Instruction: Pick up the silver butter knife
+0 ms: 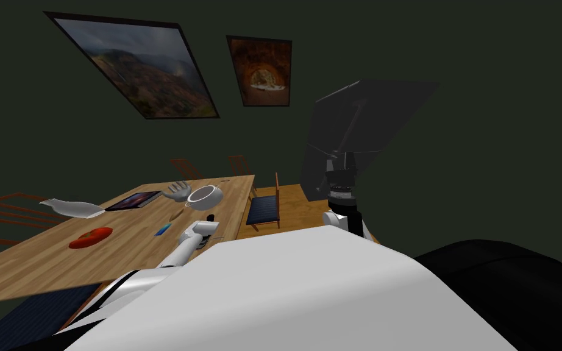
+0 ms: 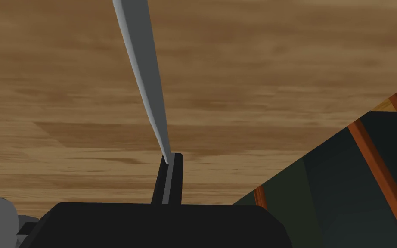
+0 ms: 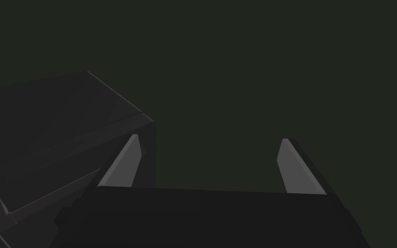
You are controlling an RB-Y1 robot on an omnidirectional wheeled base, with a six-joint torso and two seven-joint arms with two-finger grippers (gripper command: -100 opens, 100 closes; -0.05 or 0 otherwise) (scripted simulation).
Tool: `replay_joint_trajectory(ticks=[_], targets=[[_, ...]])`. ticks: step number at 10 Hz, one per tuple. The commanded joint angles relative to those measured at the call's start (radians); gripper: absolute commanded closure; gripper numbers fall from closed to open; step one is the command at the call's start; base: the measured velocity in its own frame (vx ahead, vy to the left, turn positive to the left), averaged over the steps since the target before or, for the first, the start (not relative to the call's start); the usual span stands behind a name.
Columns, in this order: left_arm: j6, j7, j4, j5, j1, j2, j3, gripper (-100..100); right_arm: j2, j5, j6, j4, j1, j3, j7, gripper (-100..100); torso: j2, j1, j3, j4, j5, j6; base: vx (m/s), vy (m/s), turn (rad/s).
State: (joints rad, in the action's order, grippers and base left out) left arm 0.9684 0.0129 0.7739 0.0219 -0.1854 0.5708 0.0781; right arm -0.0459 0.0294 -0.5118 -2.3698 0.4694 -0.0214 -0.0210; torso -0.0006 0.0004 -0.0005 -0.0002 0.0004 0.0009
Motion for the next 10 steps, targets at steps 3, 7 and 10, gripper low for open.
replay_joint_trajectory(ticks=[3, 7, 10], targets=[[0.0, 0.001, 0.0, 0.0, 0.0, 0.0, 0.0, 100, 0.0, 0.0, 0.0, 0.0, 0.0, 0.0, 0.0, 0, -0.001, 0.001, -0.001, 0.0, 0.0, 0.0, 0.0, 0.0, 0.0], [0.06, -0.011, 0.048, 0.018, -0.012, 0.016, 0.003, 100, 0.0, 0.0, 0.0, 0.0, 0.0, 0.0, 0.0, 0, 0.002, -0.002, 0.001, 0.001, 0.0, 0.0, -0.032, -0.022, -0.008], [0.068, -0.016, 0.053, 0.022, -0.016, 0.019, 0.004, 0, 0.0, 0.0, 0.0, 0.0, 0.0, 0.0, 0.0, 0, 0.001, -0.001, 0.001, 0.001, 0.0, -0.001, -0.015, -0.013, 0.0]])
